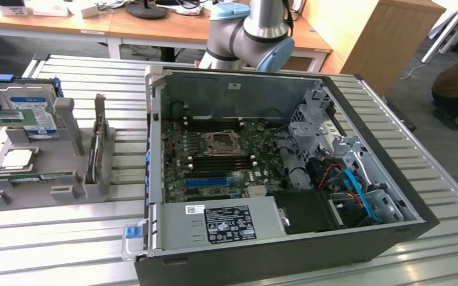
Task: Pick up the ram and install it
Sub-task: 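Pick up the ram and move it above insertion slot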
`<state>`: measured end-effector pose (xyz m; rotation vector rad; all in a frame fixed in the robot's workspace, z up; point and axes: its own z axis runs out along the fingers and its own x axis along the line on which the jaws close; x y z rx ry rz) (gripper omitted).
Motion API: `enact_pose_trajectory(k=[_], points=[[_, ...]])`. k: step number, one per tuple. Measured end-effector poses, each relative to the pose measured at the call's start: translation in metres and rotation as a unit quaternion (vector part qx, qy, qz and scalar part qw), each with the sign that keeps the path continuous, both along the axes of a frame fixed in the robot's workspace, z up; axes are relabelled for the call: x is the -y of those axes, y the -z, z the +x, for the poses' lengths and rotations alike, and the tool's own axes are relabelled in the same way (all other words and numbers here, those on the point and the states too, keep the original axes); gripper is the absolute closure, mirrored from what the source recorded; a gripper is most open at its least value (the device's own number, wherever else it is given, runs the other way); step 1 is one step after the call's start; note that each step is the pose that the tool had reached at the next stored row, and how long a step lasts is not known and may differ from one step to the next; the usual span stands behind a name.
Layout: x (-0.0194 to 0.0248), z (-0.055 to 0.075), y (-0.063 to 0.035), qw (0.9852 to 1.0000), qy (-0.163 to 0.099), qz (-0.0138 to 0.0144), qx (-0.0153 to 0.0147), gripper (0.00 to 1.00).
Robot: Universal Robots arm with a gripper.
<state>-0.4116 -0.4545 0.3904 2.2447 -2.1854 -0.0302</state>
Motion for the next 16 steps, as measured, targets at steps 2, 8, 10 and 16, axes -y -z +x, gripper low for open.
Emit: enact_pose_trajectory(k=[2,8,10,16], points=[[0.0,0.0,-0.0028,1.0,0.0,0.0,0.0,0.88],[0.0,0.0,-0.0162,1.0,0.0,0.0,0.0,0.88],[0.0,0.0,-0.0225,1.0,0.0,0.0,0.0,0.88],[0.0,0.0,-0.038,1.0,0.0,0.0,0.0001,0.88]])
